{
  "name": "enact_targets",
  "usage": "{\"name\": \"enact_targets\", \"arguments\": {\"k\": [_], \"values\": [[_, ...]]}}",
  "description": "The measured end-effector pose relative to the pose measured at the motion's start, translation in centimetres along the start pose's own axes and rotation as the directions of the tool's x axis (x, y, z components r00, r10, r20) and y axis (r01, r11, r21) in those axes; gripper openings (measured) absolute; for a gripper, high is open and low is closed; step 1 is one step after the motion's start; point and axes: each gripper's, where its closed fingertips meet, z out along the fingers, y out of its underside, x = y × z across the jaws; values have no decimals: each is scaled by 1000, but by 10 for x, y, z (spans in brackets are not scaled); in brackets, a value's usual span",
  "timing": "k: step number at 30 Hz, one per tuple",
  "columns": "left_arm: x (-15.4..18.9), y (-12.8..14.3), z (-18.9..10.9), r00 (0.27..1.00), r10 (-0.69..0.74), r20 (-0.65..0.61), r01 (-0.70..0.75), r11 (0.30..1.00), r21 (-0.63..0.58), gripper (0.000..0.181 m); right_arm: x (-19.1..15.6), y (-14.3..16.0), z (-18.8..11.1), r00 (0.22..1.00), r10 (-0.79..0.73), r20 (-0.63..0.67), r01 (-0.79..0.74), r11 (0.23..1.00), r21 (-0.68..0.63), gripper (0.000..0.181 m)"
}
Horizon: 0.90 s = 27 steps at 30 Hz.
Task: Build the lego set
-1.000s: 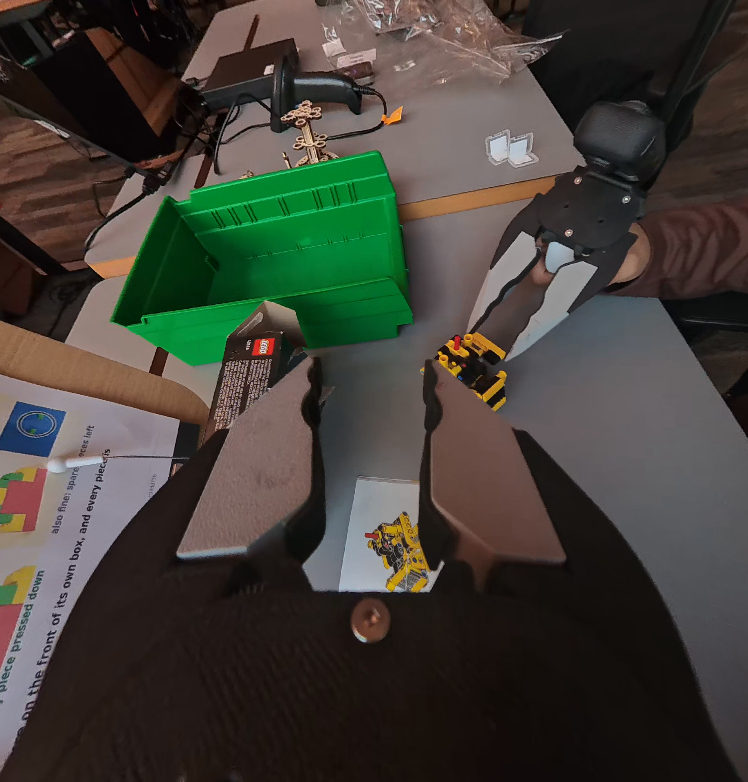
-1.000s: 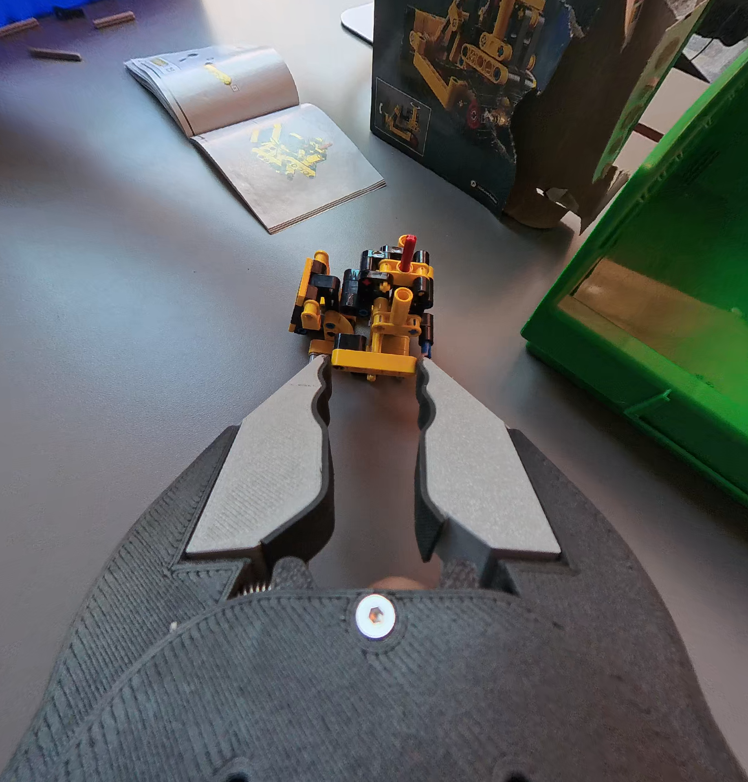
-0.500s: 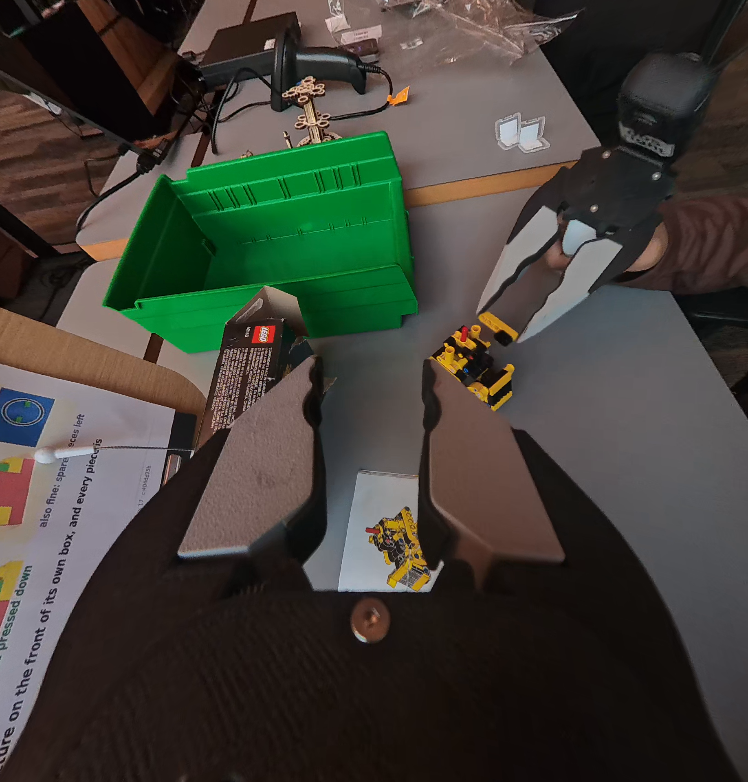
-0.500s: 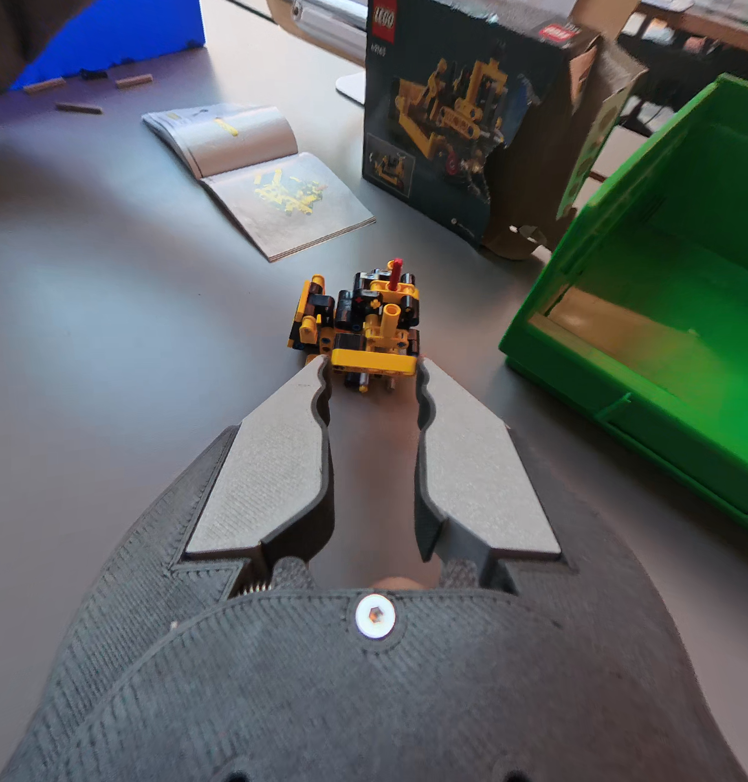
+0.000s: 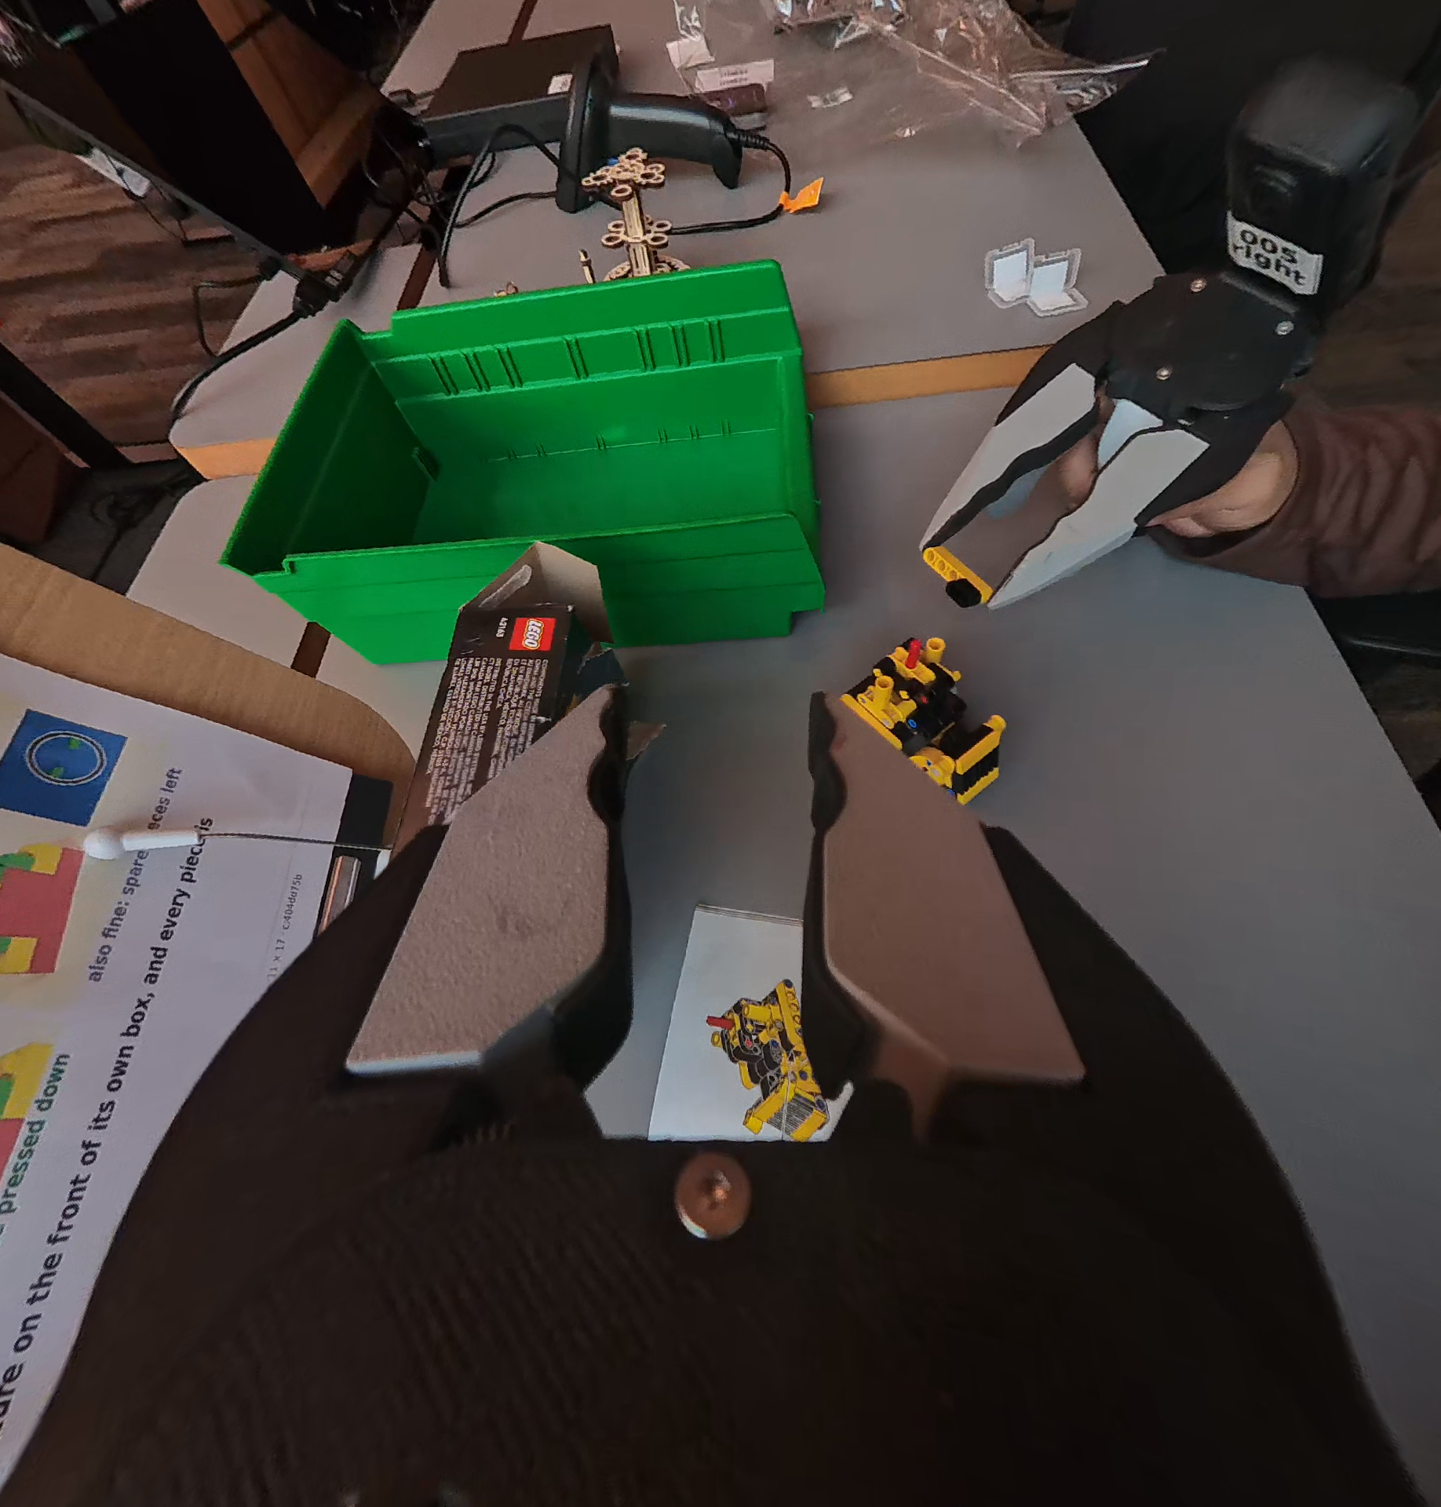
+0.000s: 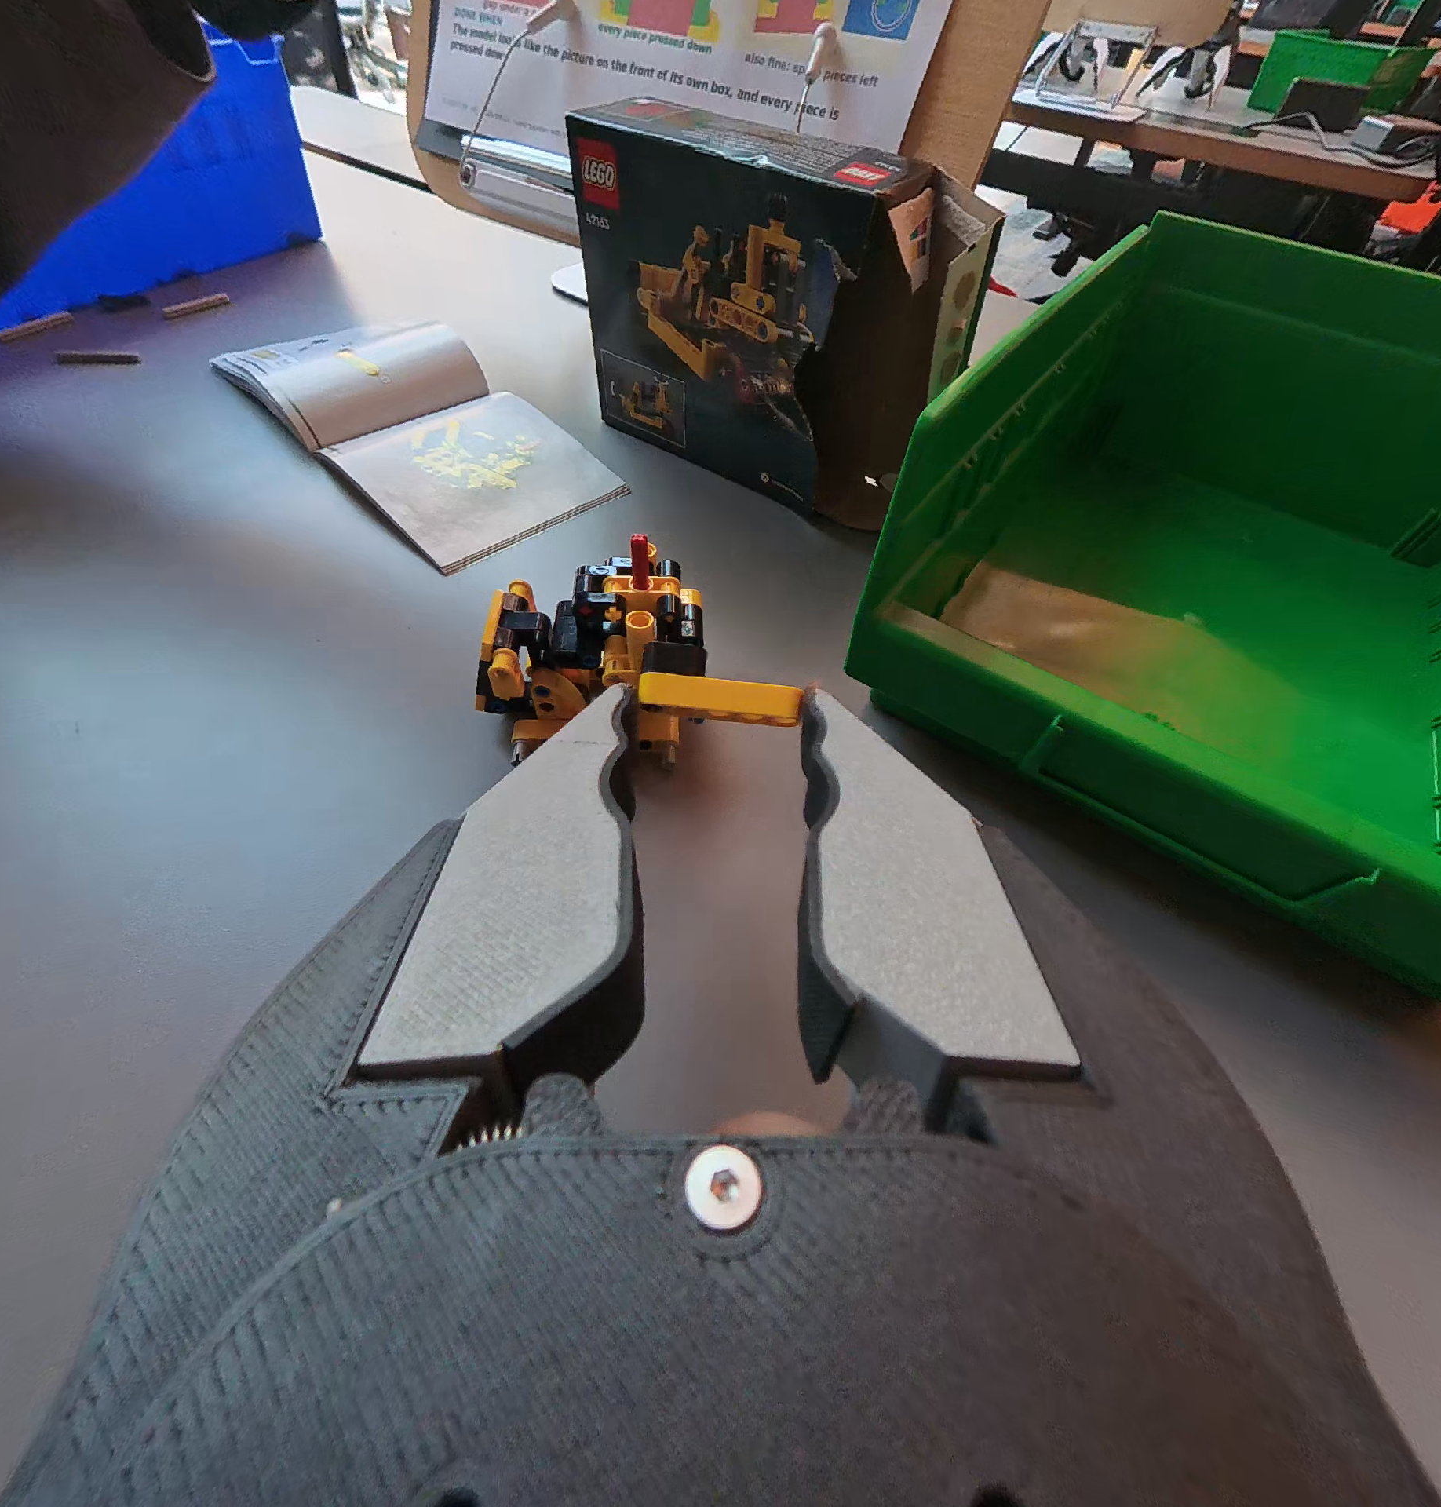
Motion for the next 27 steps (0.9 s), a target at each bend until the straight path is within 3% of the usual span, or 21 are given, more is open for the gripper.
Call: {"name": "enact_targets", "arguments": {"k": [27], "values": [[-8,4,-3,1000,-16,16,16,1000,1,38,5,1,0,1000,-3,-27,3,1000,-5,37]]}}
